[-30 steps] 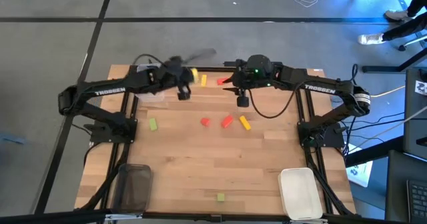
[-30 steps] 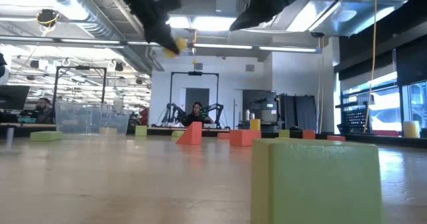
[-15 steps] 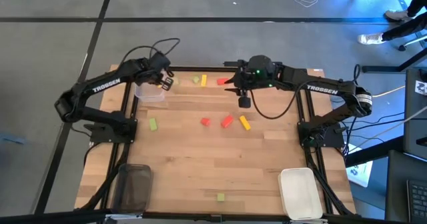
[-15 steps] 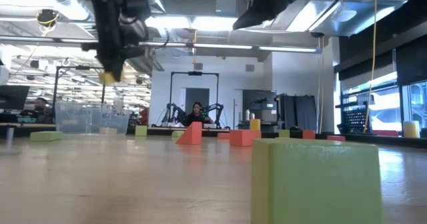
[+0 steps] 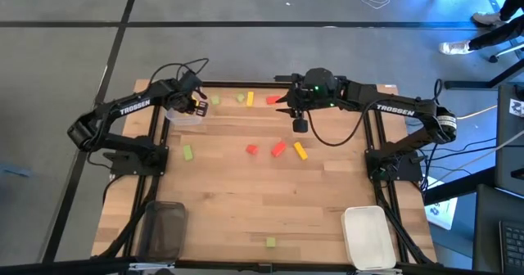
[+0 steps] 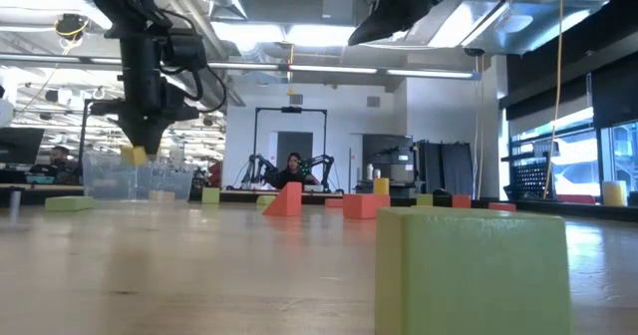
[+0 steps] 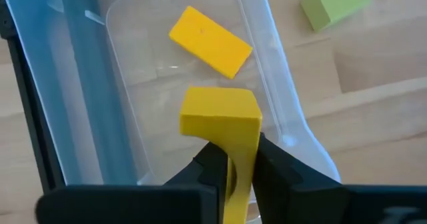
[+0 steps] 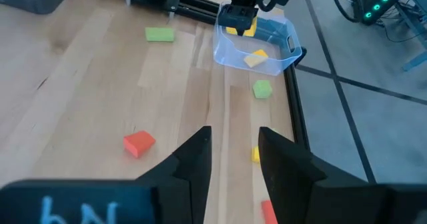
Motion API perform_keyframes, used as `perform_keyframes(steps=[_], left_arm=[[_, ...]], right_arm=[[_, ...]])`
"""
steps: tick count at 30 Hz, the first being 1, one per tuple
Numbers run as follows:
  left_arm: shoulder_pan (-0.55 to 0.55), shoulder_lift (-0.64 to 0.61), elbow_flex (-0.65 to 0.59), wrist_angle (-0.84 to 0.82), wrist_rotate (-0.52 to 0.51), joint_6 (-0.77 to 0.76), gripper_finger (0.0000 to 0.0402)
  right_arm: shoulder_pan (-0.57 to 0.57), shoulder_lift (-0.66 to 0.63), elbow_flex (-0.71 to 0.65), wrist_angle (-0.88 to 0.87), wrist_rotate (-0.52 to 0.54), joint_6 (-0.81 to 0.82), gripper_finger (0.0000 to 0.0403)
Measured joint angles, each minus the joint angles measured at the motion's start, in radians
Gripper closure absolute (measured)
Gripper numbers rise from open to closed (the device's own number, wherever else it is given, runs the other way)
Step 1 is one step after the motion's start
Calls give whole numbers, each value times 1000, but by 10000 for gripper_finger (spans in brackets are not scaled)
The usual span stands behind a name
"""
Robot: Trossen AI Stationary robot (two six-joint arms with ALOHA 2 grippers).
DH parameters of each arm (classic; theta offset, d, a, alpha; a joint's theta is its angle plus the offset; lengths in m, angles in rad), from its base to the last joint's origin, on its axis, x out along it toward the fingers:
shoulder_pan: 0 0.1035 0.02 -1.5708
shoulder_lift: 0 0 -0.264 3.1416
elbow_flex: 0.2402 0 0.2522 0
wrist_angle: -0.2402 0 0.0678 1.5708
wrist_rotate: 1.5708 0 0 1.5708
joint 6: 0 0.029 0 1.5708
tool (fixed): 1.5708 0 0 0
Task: Sort & place blocks by color
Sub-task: Put the yellow block into the transparent bin
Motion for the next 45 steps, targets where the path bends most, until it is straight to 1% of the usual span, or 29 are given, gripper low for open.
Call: perform_keyframes(steps=[4, 11, 15, 17, 19, 21, 23, 25, 27, 31, 36, 39, 43, 45], left_arm=[[0, 0, 0, 2, -18, 2, 344], [0, 0, 0, 2, -20, -3, 344], [0, -7, 2, 0, -1, -3, 343], [-4, -18, 18, -1, 30, 11, 343], [-16, -39, 39, 1, 50, 41, 343], [-30, -62, 64, 2, 60, 68, 342], [-44, -88, 87, 1, 77, 90, 342], [-61, -113, 107, 3, 81, 102, 342], [-77, -139, 119, 1, 82, 102, 342], [-108, -187, 133, 1, 82, 103, 342], [-144, -226, 135, 2, 83, 110, 342], [-159, -235, 136, 1, 82, 110, 342], [-166, -233, 136, 1, 82, 111, 342], [-166, -233, 136, 1, 82, 111, 342]], right_arm=[[0, 0, 0, 1, 0, 0, 279], [0, 0, 0, 1, 0, 3, 279], [0, 0, 0, -4, 0, 105, 279], [0, 0, 0, -41, -2, 98, 279], [0, 1, 0, -108, -30, 30, 279], [0, 1, 0, -155, -47, 0, 279], [0, 1, 0, -181, -33, 8, 279], [8, 1, 0, -194, 15, 26, 279], [16, 1, 10, -241, 40, 19, 279], [38, 1, 23, -300, 43, 16, 279], [76, 1, 23, -436, 44, 1, 280], [105, 1, 23, -482, 43, 0, 292], [133, 1, 23, -503, 43, 2, 330], [144, 1, 23, -498, 51, 28, 346]])
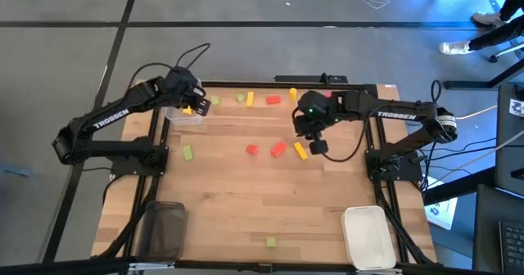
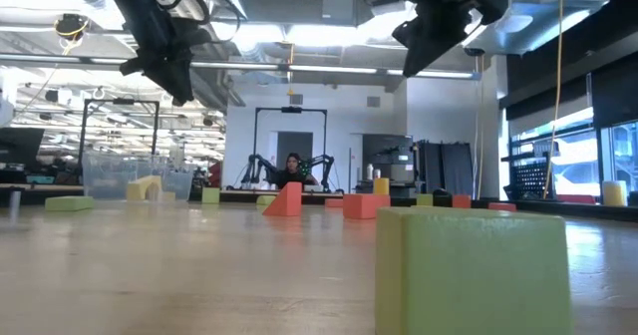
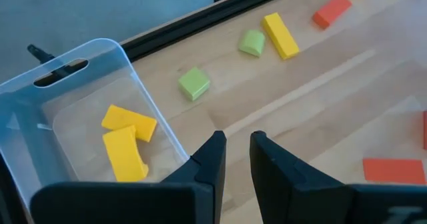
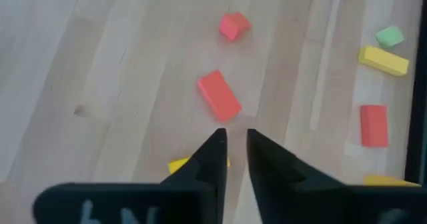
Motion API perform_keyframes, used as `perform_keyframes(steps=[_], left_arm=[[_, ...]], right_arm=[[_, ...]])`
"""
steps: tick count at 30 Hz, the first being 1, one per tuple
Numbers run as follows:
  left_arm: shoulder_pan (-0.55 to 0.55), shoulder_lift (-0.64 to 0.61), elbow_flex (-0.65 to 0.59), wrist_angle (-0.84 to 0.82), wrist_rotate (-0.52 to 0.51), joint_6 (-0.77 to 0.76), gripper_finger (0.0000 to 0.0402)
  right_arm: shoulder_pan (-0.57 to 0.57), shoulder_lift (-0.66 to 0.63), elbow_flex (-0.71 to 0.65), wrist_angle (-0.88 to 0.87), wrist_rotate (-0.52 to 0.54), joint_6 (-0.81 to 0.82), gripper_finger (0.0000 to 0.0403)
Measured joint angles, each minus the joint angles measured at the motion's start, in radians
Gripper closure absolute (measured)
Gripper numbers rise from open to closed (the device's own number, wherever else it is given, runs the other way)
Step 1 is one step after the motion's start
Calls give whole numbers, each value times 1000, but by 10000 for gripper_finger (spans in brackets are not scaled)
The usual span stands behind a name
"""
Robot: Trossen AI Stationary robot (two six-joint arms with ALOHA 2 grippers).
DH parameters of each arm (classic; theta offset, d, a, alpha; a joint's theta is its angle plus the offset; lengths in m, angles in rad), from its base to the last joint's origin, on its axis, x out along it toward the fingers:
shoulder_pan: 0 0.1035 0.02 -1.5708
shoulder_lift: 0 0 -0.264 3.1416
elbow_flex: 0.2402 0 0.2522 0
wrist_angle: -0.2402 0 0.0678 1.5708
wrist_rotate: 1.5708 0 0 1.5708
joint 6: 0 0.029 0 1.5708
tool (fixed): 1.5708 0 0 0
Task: Sort & place blocks by color
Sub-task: Put the yellow block into the transparent bin
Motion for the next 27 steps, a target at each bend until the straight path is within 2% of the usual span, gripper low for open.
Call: perform_keyframes(steps=[4, 7, 15, 20, 23, 27], left_arm=[[0, 0, 0, 0, 0, 1, 342], [0, 0, 0, 0, 0, 6, 342], [0, 0, 0, 0, 0, 51, 342], [-22, 0, 0, 9, 9, 99, 342], [-46, 0, 0, 45, 84, 211, 342], [-71, 0, 0, 117, 231, 338, 342]], right_arm=[[6, 0, 0, -2, 10, 111, 353], [5, 0, 0, -11, 19, 208, 338], [5, 0, -3, -30, 20, 467, 241], [1, 25, -10, -35, 18, 751, 189], [-2, 65, -10, -36, 10, 912, 178], [-2, 139, -11, -60, 10, 991, 176]])
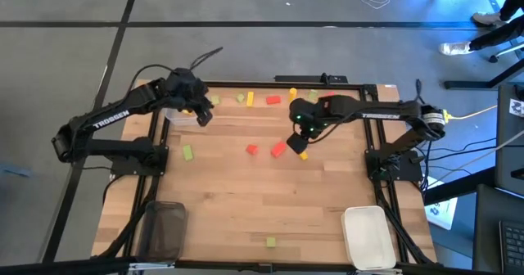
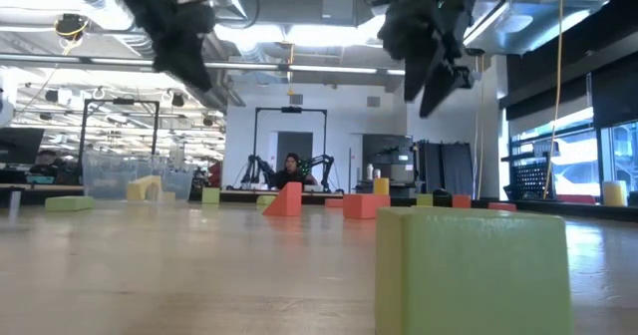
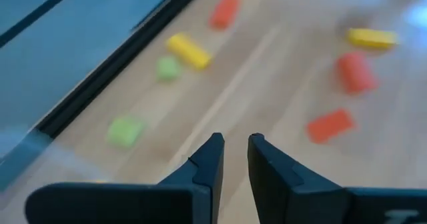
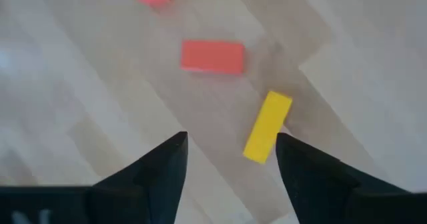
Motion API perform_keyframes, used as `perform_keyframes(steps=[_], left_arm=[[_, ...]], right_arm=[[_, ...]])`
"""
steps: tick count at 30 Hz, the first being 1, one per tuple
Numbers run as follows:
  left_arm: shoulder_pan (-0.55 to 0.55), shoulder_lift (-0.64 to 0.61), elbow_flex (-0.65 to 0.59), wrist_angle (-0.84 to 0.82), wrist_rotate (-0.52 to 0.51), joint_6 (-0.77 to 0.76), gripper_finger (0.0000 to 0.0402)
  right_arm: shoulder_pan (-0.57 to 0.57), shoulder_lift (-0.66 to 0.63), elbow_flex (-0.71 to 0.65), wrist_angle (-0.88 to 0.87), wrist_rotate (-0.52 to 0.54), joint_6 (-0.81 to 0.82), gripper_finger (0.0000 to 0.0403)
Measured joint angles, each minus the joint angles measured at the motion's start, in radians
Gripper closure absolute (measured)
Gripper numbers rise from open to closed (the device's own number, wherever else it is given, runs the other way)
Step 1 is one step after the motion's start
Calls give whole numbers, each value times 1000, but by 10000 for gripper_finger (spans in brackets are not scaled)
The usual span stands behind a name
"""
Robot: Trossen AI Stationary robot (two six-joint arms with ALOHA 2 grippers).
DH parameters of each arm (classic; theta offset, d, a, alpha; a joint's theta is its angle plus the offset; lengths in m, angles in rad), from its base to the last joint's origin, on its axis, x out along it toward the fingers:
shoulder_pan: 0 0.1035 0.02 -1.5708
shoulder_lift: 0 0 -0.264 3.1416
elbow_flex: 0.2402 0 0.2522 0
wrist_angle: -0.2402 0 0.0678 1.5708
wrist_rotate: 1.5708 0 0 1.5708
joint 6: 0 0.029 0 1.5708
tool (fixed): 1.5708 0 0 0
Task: Sort & place blocks by color
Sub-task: Put the yellow block into the transparent bin
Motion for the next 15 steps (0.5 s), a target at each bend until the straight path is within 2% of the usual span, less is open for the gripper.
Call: perform_keyframes(steps=[4, 15], left_arm=[[-9, 0, 0, 59, 72, 28, 342], [-8, 0, 0, 72, 74, 28, 342]], right_arm=[[4, 80, -1, -30, -5, 32, 176], [14, 266, -1, -54, -8, 1, 176]])
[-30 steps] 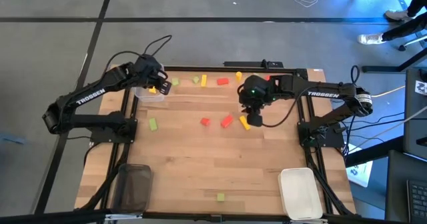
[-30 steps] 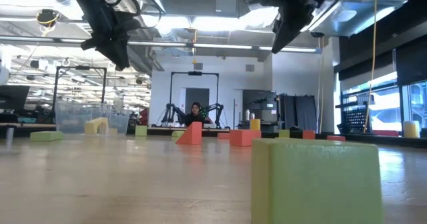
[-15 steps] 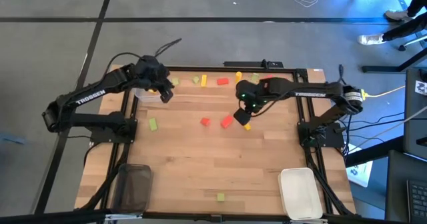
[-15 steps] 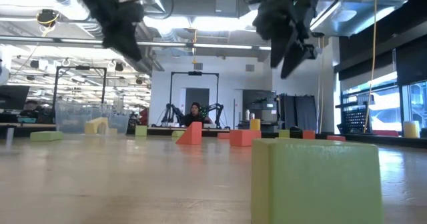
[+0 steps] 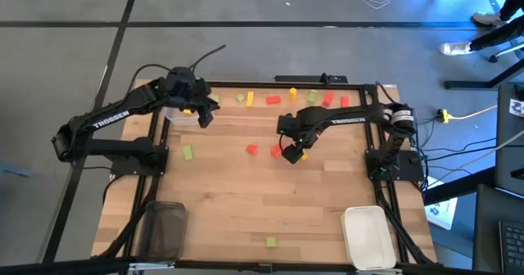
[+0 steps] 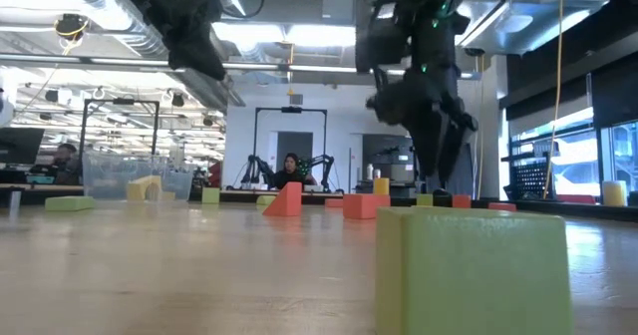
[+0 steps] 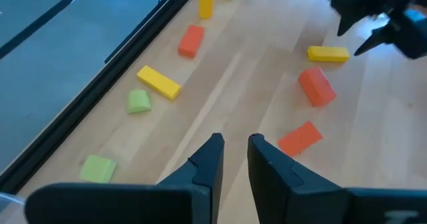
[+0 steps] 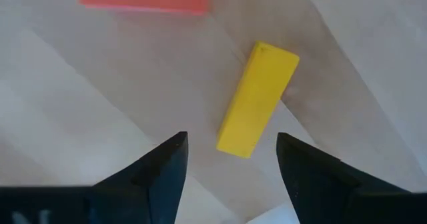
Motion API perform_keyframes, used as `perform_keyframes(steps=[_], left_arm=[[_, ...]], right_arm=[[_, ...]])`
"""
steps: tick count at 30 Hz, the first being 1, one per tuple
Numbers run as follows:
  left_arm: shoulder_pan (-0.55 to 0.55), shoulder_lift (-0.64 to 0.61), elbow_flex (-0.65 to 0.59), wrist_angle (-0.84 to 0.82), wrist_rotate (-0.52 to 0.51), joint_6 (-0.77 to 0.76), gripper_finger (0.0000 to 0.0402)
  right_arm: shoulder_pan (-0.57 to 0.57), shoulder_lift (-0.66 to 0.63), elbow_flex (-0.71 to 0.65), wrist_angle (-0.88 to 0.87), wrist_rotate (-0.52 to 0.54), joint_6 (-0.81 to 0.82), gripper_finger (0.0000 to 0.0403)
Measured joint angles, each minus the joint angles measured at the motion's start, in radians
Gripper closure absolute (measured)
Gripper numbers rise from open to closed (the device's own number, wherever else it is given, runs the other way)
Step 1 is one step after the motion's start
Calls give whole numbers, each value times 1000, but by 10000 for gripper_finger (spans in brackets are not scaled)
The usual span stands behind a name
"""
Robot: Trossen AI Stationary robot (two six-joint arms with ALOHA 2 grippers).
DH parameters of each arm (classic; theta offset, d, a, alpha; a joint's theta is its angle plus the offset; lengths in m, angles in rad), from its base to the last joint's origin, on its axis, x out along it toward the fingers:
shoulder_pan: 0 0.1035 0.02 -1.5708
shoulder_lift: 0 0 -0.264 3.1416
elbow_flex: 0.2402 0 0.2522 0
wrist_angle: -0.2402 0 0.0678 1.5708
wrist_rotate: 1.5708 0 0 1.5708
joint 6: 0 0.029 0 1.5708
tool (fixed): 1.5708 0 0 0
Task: Sort & place blocks by color
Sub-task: Put the yellow block into the transparent bin
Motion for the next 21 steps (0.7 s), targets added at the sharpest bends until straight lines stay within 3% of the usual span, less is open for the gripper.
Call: perform_keyframes(steps=[14, 17, 21], left_arm=[[0, 0, 0, -1, 2, 0, 342], [0, 0, 0, -1, 2, 2, 342], [0, 0, 0, -1, 2, 2, 342]], right_arm=[[-1, 162, 5, -2, 14, -155, 180], [-1, 171, 5, -2, 12, -160, 204], [-1, 171, 4, 6, 16, -157, 270]])
